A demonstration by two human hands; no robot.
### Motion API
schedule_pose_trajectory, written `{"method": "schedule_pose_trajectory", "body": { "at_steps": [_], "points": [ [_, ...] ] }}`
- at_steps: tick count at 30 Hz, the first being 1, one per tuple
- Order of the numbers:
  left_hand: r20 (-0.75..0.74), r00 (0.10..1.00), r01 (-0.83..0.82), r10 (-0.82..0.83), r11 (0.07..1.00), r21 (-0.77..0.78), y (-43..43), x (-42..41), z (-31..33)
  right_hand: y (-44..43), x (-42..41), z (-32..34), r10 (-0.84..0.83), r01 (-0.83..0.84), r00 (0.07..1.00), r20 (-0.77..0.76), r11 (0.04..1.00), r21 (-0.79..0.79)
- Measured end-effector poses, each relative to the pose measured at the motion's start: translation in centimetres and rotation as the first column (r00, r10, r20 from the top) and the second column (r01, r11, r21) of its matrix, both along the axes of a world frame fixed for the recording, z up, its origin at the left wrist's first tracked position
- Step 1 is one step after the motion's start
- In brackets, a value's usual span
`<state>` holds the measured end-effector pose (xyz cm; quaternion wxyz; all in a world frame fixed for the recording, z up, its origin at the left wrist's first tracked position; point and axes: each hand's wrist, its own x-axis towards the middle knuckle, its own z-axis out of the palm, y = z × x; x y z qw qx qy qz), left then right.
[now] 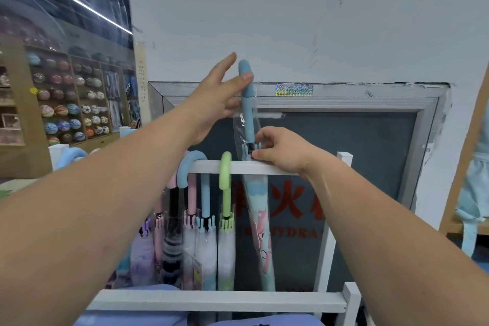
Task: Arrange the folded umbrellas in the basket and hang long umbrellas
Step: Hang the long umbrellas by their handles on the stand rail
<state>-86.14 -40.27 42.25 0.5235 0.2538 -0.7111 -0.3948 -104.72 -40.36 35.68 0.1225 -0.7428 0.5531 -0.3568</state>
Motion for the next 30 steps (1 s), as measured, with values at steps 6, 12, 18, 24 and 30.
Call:
{"method": "schedule_pose_trajectory", "body": {
  "at_steps": [6,12,18,24,30],
  "points": [
    [0.123,0.992,-0.024,0.021,0.999,0.022,-0.1,0.1,0.8,0.3,-0.1,0.2,0.004,0.001,0.994,-0.113,0.999,0.045],
    [0.189,0.982,-0.025,0.02,0.999,0.024,0.0,0.1,-0.4,1.0,-0.4,0.6,0.072,-0.092,0.984,0.16,0.988,0.123],
    [0.453,0.891,-0.027,0.018,1.0,0.014,0.0,1.6,-2.8,2.9,-1.4,1.3,0.041,-0.053,0.946,0.321,0.998,0.029],
    [0.641,0.767,-0.034,0.032,0.999,-0.01,0.2,1.0,-4.5,4.6,-1.5,0.6,0.138,-0.141,0.984,0.116,0.99,0.014],
    [0.821,0.553,-0.064,0.14,0.99,-0.126,0.4,0.9,-5.1,4.4,-1.0,-0.6,0.158,-0.158,0.987,-0.024,0.987,0.023]
  ]
}}
